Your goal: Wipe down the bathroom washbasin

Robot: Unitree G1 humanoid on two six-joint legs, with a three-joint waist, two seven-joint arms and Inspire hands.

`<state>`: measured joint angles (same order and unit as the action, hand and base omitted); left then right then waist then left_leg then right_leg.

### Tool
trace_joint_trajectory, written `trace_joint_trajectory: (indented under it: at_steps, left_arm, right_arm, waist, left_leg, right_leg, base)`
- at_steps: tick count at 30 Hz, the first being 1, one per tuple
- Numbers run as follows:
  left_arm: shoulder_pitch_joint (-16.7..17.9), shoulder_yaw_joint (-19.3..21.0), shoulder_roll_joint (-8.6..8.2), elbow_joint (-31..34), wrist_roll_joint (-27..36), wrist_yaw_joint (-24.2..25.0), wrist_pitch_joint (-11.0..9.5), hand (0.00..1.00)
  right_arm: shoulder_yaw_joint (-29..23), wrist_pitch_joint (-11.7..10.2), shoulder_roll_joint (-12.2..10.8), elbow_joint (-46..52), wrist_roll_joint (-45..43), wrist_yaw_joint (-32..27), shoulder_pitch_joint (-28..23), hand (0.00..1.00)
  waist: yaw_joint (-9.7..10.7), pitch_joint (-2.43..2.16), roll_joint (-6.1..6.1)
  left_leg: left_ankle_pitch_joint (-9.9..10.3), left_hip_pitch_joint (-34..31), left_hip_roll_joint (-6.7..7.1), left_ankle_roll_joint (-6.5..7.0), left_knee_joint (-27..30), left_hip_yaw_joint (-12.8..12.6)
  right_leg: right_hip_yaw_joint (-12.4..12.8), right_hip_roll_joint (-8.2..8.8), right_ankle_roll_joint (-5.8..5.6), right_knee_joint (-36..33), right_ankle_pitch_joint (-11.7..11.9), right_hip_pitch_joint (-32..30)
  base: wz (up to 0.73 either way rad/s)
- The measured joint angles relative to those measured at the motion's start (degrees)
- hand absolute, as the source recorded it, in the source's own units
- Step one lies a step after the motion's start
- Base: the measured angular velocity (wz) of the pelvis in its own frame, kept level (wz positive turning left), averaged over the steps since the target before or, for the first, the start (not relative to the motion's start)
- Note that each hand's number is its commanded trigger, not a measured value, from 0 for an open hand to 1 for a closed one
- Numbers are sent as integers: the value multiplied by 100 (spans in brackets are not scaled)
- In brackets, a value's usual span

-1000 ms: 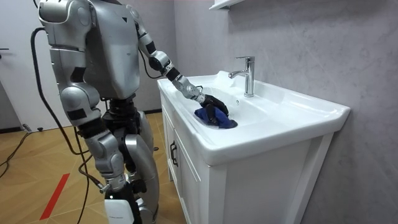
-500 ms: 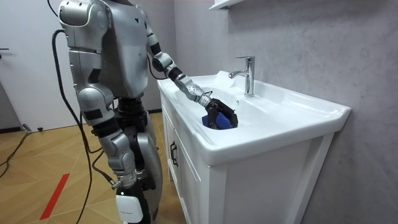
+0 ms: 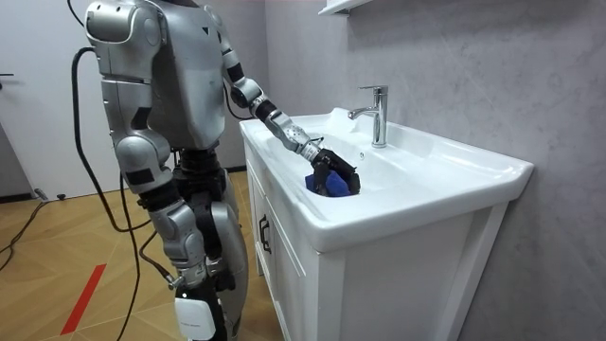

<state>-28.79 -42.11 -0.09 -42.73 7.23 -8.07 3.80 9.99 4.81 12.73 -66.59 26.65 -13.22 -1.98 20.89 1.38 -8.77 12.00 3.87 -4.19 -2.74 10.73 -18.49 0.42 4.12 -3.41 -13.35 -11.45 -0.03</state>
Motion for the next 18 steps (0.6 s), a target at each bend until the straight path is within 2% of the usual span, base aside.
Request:
trace_joint_trajectory:
  at_steps: [5, 12, 14, 18]
  left_arm:
    - [-2, -31, 4, 108, -4, 1, 46, 100]
    - [-1, -44, 9, 176, -135, 9, 138, 100]
    - [0, -42, 22, 264, -295, 21, 212, 100]
    - [59, -38, 82, 378, -640, 24, 211, 100]
  right_arm:
    - [0, -14, 159, 8, 7, -160, -7, 0]
    - [-3, -15, 205, 28, 6, -329, -88, 0]
    - [-5, 22, 183, 31, -12, -329, -119, 0]
    - [-1, 27, 172, 31, -20, -324, -141, 0]
  waist:
    - [56, 4, -200]
    - [68, 21, -176]
    - [68, 27, -163]
    - [61, 30, -103]
  left_leg:
    - [0, 7, 0, 0, -1, 3]
    - [0, 88, 10, 0, -42, -1]
    - [0, 83, 11, 0, -50, -2]
    - [0, 68, 12, 0, -51, 0]
  right_leg:
    - [-47, 7, 0, 30, 0, 38]
    - [-51, 9, -11, 100, -8, 91]
    - [-55, 9, -11, 106, -8, 80]
    - [-48, 8, -11, 47, -8, 28]
  base:
    - [4]
    - [0]
    - [0]
    - [-3]
